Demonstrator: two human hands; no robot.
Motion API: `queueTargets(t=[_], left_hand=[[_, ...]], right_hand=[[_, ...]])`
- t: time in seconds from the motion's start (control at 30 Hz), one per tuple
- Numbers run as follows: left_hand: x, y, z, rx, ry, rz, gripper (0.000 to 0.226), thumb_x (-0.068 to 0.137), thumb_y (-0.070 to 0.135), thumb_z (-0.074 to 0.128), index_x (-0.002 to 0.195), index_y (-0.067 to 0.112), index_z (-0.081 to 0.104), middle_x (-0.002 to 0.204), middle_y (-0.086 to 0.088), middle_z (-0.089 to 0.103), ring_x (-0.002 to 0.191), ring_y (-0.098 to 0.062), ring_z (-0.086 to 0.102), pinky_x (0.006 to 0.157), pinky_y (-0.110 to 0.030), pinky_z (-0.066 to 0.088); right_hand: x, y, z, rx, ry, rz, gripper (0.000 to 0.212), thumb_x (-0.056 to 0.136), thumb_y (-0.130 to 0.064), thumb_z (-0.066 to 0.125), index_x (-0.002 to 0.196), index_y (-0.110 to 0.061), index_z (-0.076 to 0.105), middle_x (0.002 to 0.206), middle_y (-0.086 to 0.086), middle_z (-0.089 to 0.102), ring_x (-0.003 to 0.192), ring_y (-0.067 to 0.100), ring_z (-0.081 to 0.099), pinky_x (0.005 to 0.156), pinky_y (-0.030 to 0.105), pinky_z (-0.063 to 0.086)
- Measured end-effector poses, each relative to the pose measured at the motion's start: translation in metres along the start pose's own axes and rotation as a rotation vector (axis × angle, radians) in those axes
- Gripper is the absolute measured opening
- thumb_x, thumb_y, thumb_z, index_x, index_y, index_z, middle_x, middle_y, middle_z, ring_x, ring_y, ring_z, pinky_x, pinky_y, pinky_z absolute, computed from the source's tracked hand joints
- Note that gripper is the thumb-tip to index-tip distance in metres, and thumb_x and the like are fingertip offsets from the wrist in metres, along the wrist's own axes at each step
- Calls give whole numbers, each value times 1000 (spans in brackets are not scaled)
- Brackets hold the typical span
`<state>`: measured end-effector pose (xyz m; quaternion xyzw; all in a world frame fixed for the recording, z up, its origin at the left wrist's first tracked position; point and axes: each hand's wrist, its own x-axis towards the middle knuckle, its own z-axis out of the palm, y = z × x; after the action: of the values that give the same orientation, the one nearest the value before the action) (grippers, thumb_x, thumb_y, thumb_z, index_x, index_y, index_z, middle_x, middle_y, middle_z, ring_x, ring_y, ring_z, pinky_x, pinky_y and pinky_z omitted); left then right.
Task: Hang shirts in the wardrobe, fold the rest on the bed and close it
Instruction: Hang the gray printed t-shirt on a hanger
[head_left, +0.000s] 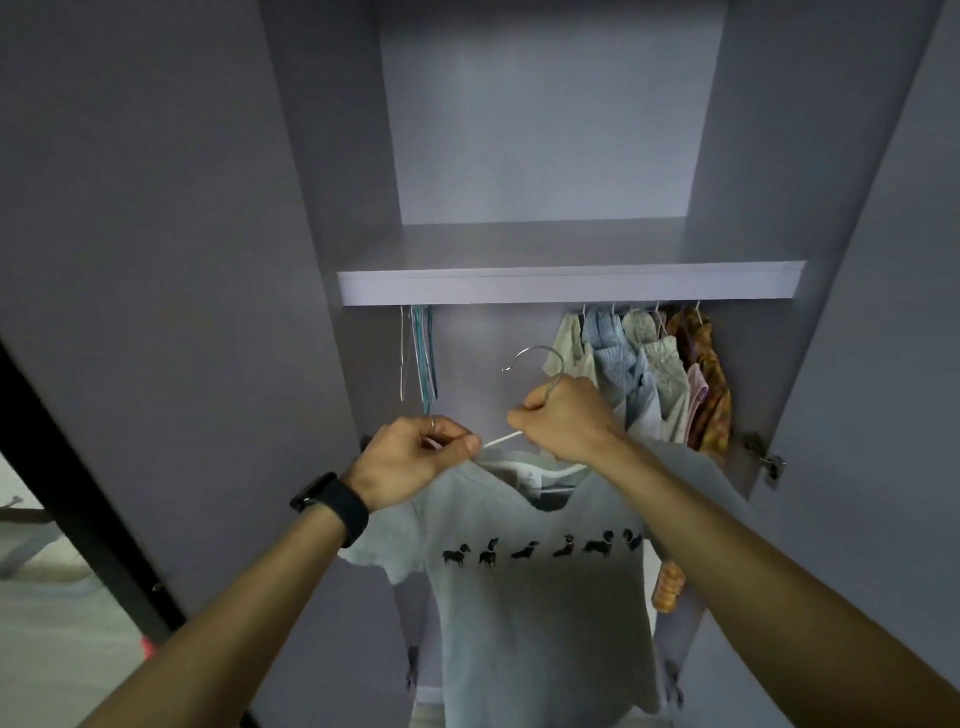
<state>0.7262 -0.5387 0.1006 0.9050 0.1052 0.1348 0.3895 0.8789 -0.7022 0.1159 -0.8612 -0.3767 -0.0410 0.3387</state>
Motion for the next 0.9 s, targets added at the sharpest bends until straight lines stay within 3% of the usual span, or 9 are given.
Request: queueTargets(t=[0.13, 0.23, 0.3, 0.33, 0.43, 0.5, 0.63, 0.73, 0.9], left_hand=[[-4, -4, 1, 16, -5, 30, 10, 92, 30, 70, 93, 25, 78, 89, 13, 75, 88, -3, 68, 86, -20, 50], [-10, -10, 1, 85, 65, 36, 10, 96, 27, 64, 89, 29, 71, 85, 11, 71, 80, -2, 64, 74, -10, 45], [-13, -18, 1, 165, 111, 23, 12, 100, 25, 58, 91, 28, 65, 86, 9, 67, 78, -4, 60, 69, -10, 42], [-15, -22, 0, 186, 127, 18, 12, 101, 24, 56, 91, 26, 63, 87, 9, 65, 78, -4, 59, 68, -8, 41], [-20, -31, -1, 252, 123, 5, 12, 101, 21, 54, 91, 23, 61, 87, 10, 61, 77, -4, 57, 70, -10, 42], [-21, -32, 4, 298, 115, 29, 9, 100, 23, 54, 95, 23, 62, 88, 12, 59, 77, -7, 58, 77, -22, 48], [-19, -16, 34, 223, 74, 81, 15, 98, 42, 56, 103, 30, 62, 82, 20, 61, 77, 1, 61, 66, -13, 46], [-13, -12, 47, 158, 171, 74, 16, 101, 32, 55, 98, 22, 68, 71, 16, 60, 67, 0, 58, 62, -16, 39], [-10, -23, 52, 111, 157, 12, 19, 102, 25, 54, 97, 17, 70, 77, 6, 63, 65, -2, 55, 58, -5, 37]], right_hand=[[-7, 6, 7, 144, -143, 20, 34, 89, -42, 65, 68, -18, 77, 54, -17, 66, 52, -3, 59, 58, 18, 40], [-19, 19, 5, 410, -198, -17, 33, 85, -57, 64, 87, -27, 78, 82, -13, 75, 75, -1, 67, 71, 20, 47], [-30, 38, 4, 360, -234, -10, 44, 83, -71, 55, 100, -35, 72, 96, -21, 72, 92, -4, 65, 83, 19, 48], [-36, 51, 7, 282, -245, 15, 42, 86, -72, 51, 99, -35, 68, 92, -25, 68, 90, -8, 62, 82, 18, 46], [-57, 81, 30, 200, -220, 61, 37, 100, -47, 52, 73, -22, 52, 58, -16, 47, 58, -2, 46, 64, 23, 37], [-69, 88, 45, 238, -144, 44, 35, 102, -36, 54, 70, -22, 51, 55, -13, 46, 55, 1, 44, 60, 18, 34], [-80, 76, 61, 347, -84, -44, 17, 101, -31, 56, 90, -24, 67, 77, -9, 61, 67, 6, 54, 64, 11, 40], [-85, 78, 65, 384, -40, -104, 13, 100, -23, 59, 102, -25, 71, 86, -14, 66, 84, 5, 61, 75, 9, 44], [-98, 109, 58, 237, 1, -140, 26, 96, -29, 66, 117, -16, 75, 103, -7, 73, 96, 8, 68, 88, 32, 54]])
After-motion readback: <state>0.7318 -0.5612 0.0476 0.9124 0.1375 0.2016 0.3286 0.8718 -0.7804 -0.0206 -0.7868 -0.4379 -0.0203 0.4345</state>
